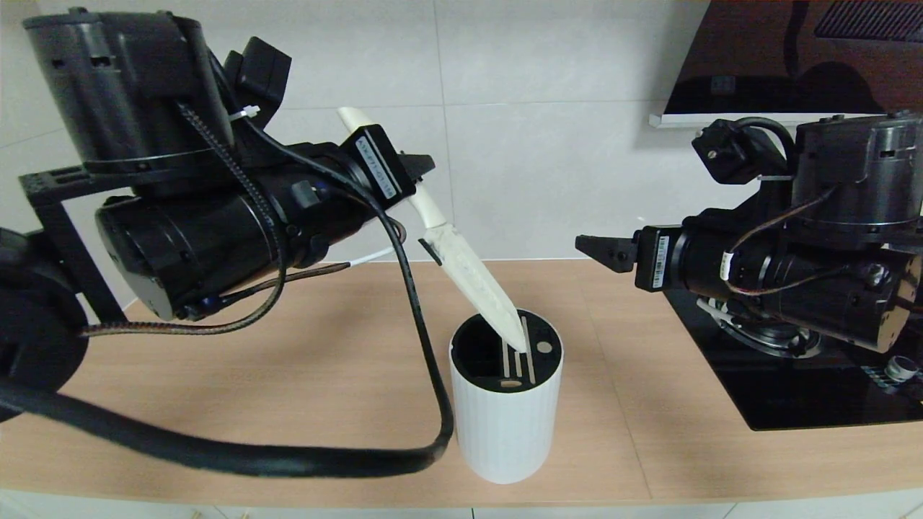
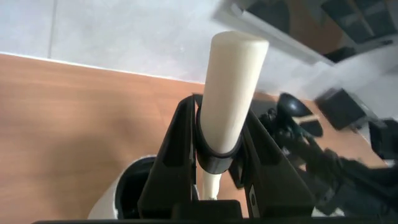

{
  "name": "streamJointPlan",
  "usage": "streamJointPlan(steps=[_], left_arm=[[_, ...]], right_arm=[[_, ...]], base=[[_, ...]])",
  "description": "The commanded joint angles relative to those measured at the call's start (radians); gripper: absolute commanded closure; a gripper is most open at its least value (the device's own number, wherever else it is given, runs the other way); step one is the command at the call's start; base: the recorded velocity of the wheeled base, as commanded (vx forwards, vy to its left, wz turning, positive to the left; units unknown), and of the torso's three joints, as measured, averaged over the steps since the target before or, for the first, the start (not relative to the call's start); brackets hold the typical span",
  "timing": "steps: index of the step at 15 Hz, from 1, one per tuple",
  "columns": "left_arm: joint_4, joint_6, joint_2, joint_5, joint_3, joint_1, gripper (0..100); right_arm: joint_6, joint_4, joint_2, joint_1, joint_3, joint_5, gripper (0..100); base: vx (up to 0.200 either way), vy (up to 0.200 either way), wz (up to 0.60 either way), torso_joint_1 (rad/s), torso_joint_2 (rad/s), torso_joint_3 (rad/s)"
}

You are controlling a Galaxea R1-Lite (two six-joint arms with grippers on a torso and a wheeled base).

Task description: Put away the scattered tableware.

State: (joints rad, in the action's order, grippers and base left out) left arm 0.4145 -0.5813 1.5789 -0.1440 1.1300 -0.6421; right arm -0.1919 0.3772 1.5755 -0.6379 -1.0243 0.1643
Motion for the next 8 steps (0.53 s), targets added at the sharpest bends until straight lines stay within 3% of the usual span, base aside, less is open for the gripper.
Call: streamJointPlan(steps=[1, 2, 3, 4, 5, 6, 8], left_arm=[[-0.029, 0.001, 0.015, -0.039, 0.022, -0.024, 100], [-0.033, 0.008, 0.027, -0.072, 0.024, -0.024, 100], [-0.029, 0.064, 0.056, -0.178, 0.037, -0.027, 100], [-0.029, 0.064, 0.056, -0.178, 0.037, -0.027, 100], [0.006, 0.132, 0.105, -0.356, 0.040, -0.073, 100], [0.053, 0.167, 0.125, -0.416, 0.034, -0.099, 100], [0.118, 0.219, 0.135, -0.473, 0.010, -0.123, 100]], right_arm=[[0.000, 0.000, -0.002, 0.006, 0.001, 0.000, 0], [0.000, 0.000, 0.001, 0.006, 0.001, 0.000, 0], [0.002, 0.000, 0.004, 0.006, 0.003, 0.000, 0], [0.002, 0.000, 0.004, 0.006, 0.003, 0.000, 0], [0.003, 0.000, 0.001, 0.017, 0.003, 0.000, 0], [0.003, 0.000, 0.003, 0.020, 0.003, 0.000, 0], [0.003, 0.000, 0.004, 0.020, 0.003, 0.000, 0]], base=[[0.000, 0.000, 0.00, 0.000, 0.00, 0.000], [0.000, 0.000, 0.00, 0.000, 0.00, 0.000], [0.000, 0.000, 0.00, 0.000, 0.00, 0.000], [0.000, 0.000, 0.00, 0.000, 0.00, 0.000], [0.000, 0.000, 0.00, 0.000, 0.00, 0.000], [0.000, 0.000, 0.00, 0.000, 0.00, 0.000], [0.000, 0.000, 0.00, 0.000, 0.00, 0.000]])
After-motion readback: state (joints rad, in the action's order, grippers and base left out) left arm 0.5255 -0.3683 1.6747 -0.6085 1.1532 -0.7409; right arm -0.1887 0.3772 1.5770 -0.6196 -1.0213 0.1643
